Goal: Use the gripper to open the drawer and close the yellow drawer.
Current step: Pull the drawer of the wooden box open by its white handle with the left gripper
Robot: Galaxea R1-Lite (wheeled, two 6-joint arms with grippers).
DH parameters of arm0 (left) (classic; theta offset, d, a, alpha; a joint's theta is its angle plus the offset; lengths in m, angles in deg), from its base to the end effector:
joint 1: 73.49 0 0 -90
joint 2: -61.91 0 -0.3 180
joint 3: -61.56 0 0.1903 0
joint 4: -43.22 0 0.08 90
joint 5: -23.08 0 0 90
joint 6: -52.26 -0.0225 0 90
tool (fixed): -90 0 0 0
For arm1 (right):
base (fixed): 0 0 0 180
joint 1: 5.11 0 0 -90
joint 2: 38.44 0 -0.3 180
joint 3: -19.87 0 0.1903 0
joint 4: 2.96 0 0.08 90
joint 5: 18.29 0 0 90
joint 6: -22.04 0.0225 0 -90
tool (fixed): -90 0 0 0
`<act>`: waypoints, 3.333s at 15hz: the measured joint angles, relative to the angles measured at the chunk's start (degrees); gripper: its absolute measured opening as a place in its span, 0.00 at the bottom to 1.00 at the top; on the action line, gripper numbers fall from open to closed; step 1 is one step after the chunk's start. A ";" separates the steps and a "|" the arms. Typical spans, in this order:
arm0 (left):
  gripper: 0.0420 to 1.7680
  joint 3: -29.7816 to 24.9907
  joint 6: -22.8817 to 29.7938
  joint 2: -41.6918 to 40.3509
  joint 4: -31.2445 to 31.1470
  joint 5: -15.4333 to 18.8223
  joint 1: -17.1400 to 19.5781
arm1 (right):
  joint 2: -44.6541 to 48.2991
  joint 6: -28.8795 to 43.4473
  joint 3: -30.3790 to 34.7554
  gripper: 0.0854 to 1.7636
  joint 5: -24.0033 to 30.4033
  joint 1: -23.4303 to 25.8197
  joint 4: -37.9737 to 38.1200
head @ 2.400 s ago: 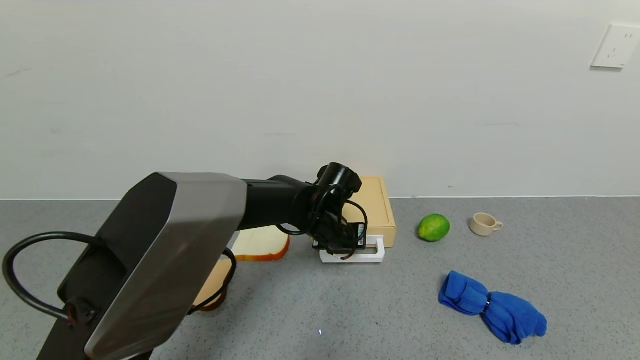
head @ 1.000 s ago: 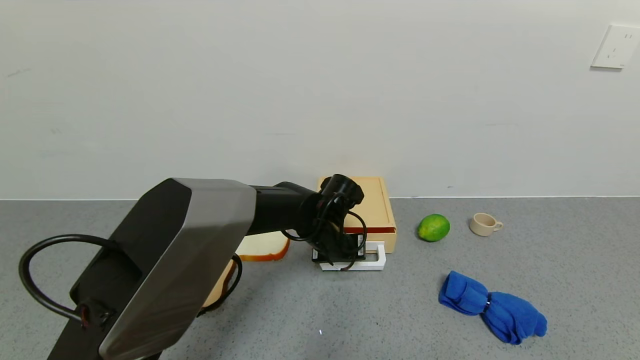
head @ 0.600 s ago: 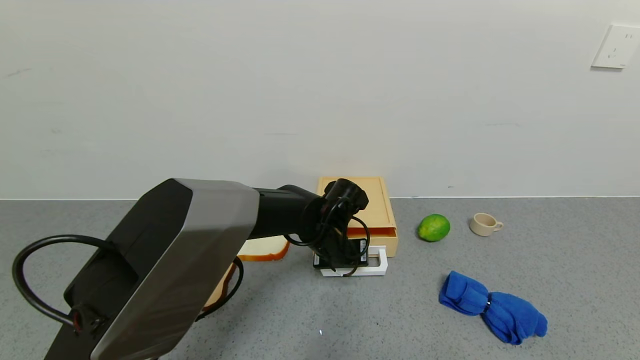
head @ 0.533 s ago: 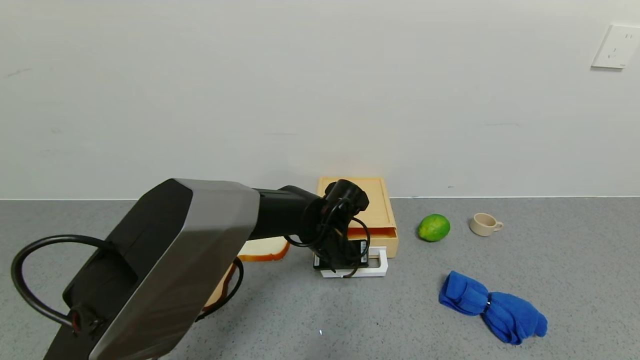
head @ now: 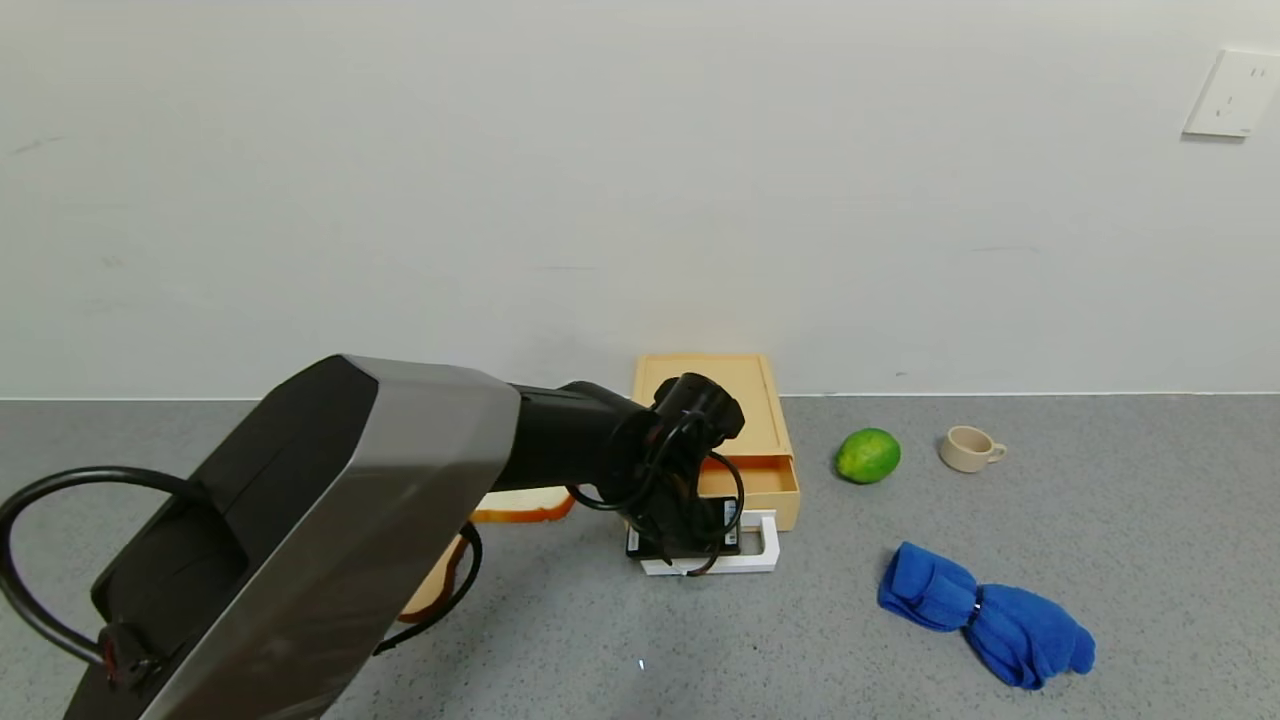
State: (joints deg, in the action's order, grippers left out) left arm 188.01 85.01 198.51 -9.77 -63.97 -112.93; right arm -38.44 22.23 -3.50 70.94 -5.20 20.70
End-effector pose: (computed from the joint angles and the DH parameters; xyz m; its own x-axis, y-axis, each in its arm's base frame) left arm 0.3480 -0.2878 0.0812 0.3158 -0.3264 -0.8909 0.1760 0.9428 -0.2830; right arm -0.0228 -0.0003 0.0750 0.9999 -0.0119 -0.0051 0.0119 0.9999 0.0032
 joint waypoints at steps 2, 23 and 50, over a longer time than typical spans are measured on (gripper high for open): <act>0.04 -0.90 0.71 -0.41 -0.02 -0.01 -0.41 | 0.00 -0.02 0.00 0.97 0.00 0.00 0.00; 0.04 -9.20 4.83 -5.99 -0.63 -1.06 -3.43 | 0.00 0.00 0.00 0.97 0.00 -0.01 0.00; 0.04 -15.24 11.24 -15.23 -0.77 -4.40 -7.12 | 0.00 -0.02 0.00 0.97 -0.02 -0.01 0.00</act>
State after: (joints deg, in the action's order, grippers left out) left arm 172.77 96.25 183.29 -10.54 -68.37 -120.05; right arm -38.44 22.20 -3.50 70.91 -5.22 20.70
